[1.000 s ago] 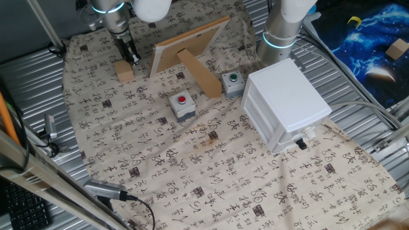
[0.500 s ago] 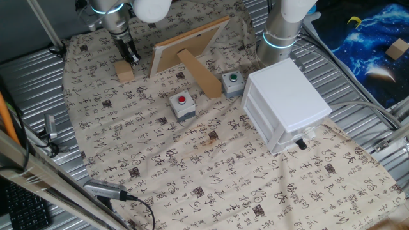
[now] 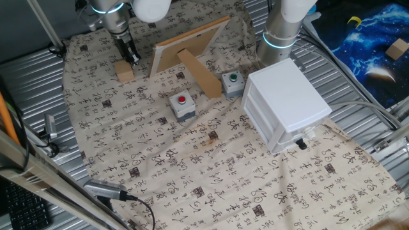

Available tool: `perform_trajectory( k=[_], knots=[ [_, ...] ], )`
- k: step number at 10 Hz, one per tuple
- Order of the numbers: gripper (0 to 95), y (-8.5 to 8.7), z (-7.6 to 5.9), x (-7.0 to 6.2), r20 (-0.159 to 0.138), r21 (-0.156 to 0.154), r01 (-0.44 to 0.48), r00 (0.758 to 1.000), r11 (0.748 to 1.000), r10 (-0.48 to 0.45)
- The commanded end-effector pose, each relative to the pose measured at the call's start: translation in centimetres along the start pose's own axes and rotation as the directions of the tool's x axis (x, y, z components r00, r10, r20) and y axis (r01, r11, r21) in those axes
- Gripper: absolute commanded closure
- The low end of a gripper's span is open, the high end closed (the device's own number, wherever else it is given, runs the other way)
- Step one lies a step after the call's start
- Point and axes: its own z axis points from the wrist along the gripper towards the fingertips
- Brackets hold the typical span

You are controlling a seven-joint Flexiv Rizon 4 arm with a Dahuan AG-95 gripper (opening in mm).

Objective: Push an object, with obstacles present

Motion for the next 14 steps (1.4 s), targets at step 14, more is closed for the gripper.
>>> perform_trajectory(
  k=[14],
  knots=[
    [95.0,-0.01,-0.02,-0.11,0.015,0.009,-0.016,1.0,1.0,0.016]
  ],
)
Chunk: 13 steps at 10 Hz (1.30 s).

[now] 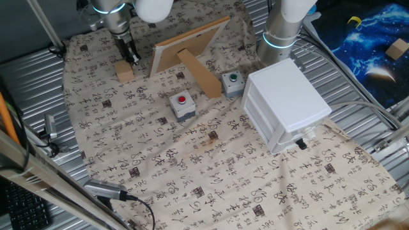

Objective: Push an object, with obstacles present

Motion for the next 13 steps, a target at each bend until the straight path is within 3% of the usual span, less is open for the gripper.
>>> perform_trajectory(
  k=[1,8,13],
  knots=[
    [95.0,0.0,0.0,0.0,0.0,0.001,-0.001,1.0,1.0,0.001],
    [95.0,-0.1,0.1,0.0,-0.005,-0.002,0.015,1.0,1.0,-0.015],
    [95.0,-0.6,-0.2,1.7,-0.015,0.004,0.029,0.999,1.0,-0.029]
  ],
)
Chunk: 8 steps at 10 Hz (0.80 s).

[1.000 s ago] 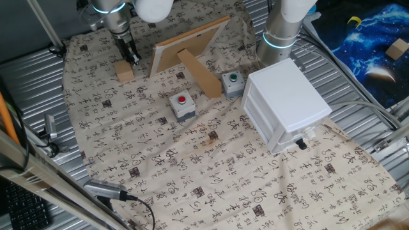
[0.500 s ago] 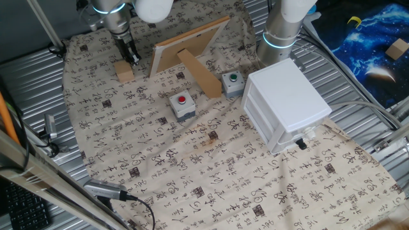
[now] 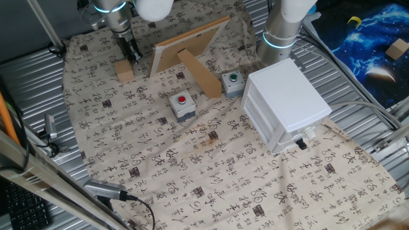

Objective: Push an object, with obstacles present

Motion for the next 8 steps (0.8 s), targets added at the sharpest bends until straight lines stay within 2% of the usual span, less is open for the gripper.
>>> perform_trajectory(
  k=[1,8],
  knots=[
    [95.0,-0.2,0.0,0.1,-0.002,0.001,0.01,1.0,1.0,-0.01],
    [95.0,-1.7,-0.2,1.2,-0.008,0.024,0.127,0.992,0.992,-0.127]
  ],
)
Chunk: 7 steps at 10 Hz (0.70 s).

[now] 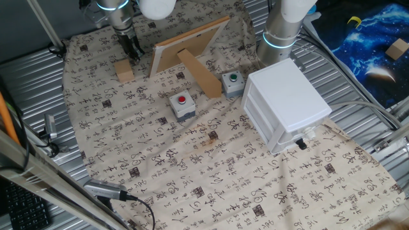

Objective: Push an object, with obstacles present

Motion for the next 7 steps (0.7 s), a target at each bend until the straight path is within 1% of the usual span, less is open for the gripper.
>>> perform_trajectory(
  k=[1,2,3,6,7],
  knots=[
    [95.0,-0.3,0.03,0.13,-0.004,0.022,0.056,0.998,0.998,-0.056],
    [95.0,-0.32,0.01,0.03,-0.007,0.033,0.089,0.996,0.996,-0.088],
    [95.0,-0.36,-0.04,-0.18,-0.01,0.038,0.123,0.992,0.992,-0.122],
    [95.0,-0.41,-0.17,-0.49,-0.008,0.034,0.155,0.988,0.987,-0.155],
    [95.0,-0.41,-0.17,-0.49,-0.003,0.03,0.159,0.987,0.987,-0.159]
  ],
)
